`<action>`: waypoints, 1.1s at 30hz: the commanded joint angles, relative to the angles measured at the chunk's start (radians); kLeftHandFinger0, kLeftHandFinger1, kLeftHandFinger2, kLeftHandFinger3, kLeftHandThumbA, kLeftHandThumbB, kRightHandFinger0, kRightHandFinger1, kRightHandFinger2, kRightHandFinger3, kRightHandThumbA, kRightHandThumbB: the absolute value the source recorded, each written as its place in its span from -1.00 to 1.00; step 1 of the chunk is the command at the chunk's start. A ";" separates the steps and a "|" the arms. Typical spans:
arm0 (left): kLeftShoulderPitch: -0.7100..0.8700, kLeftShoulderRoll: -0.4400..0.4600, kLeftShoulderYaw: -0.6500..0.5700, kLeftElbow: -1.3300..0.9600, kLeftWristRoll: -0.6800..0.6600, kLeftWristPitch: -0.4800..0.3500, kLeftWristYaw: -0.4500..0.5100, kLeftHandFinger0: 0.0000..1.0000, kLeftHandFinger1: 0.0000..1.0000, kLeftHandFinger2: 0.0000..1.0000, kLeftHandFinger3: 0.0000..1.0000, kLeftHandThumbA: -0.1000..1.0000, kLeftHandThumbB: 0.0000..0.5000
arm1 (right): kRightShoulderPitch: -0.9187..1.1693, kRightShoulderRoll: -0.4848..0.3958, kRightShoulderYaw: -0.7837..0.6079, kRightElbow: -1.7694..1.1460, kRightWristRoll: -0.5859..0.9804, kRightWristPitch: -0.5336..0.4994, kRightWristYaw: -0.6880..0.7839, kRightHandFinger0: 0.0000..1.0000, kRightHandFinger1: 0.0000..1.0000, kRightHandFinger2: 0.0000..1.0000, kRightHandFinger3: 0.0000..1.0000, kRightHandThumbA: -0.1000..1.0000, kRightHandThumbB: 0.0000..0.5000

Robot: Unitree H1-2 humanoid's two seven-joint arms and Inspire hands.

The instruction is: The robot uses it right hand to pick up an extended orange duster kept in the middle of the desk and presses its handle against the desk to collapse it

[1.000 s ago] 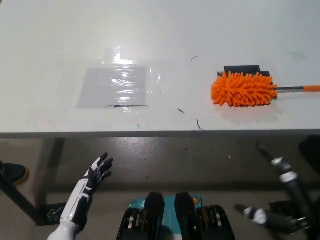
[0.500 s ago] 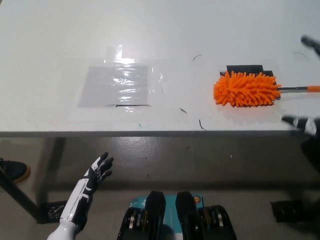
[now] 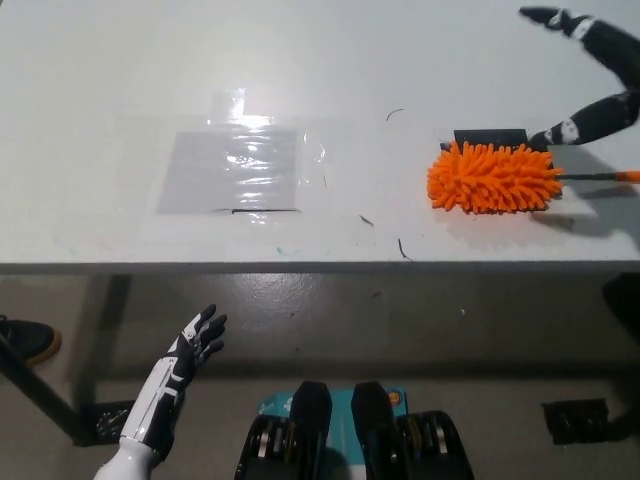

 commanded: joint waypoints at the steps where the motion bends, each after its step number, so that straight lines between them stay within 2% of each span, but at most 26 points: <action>1: -0.020 0.023 0.003 -0.034 0.006 -0.042 -0.017 1.00 1.00 1.00 1.00 1.00 -0.42 | -0.213 0.038 0.135 0.245 -0.155 -0.001 0.107 1.00 1.00 1.00 1.00 1.00 0.57; 8: -0.014 0.022 0.001 -0.034 0.001 -0.044 -0.020 1.00 1.00 1.00 1.00 1.00 -0.52 | -0.259 0.078 0.199 0.364 -0.167 -0.023 0.098 1.00 1.00 1.00 1.00 1.00 0.48; 9: -0.016 0.019 0.003 -0.035 0.005 -0.043 -0.013 1.00 1.00 1.00 1.00 1.00 -0.48 | -0.293 0.128 0.229 0.480 -0.187 -0.049 0.084 1.00 1.00 1.00 1.00 1.00 0.62; 10: -0.016 0.020 0.003 -0.038 0.007 -0.038 -0.013 1.00 1.00 1.00 1.00 1.00 -0.47 | -0.305 0.142 0.238 0.520 -0.194 -0.066 0.078 1.00 1.00 1.00 1.00 1.00 0.67; 14: -0.021 0.025 0.000 -0.038 0.013 -0.037 -0.015 1.00 1.00 1.00 1.00 1.00 -0.52 | -0.331 0.176 0.251 0.625 -0.204 -0.135 0.055 1.00 1.00 1.00 1.00 1.00 0.63; 18: -0.026 0.023 -0.001 -0.029 0.001 -0.034 -0.020 1.00 1.00 1.00 1.00 1.00 -0.47 | -0.346 0.204 0.252 0.699 -0.223 -0.145 0.040 1.00 1.00 1.00 1.00 1.00 0.84; 20: -0.020 0.023 -0.004 -0.032 0.006 -0.029 -0.020 1.00 1.00 1.00 1.00 1.00 -0.45 | -0.340 0.209 0.261 0.703 -0.239 -0.158 0.045 1.00 1.00 1.00 1.00 1.00 0.77; 25: -0.026 0.019 0.000 -0.026 0.004 -0.039 -0.015 1.00 1.00 1.00 1.00 1.00 -0.48 | -0.359 0.229 0.271 0.749 -0.265 -0.150 0.046 1.00 1.00 1.00 1.00 1.00 0.97; 29: -0.014 0.021 -0.003 -0.042 0.004 -0.019 -0.017 1.00 1.00 1.00 1.00 1.00 -0.40 | -0.357 0.238 0.275 0.769 -0.281 -0.150 0.044 1.00 1.00 1.00 1.00 1.00 0.98; 33: -0.022 0.021 -0.002 -0.037 -0.001 -0.027 -0.019 1.00 1.00 1.00 1.00 1.00 -0.47 | -0.351 0.240 0.276 0.775 -0.299 -0.152 0.033 1.00 1.00 1.00 1.00 1.00 0.89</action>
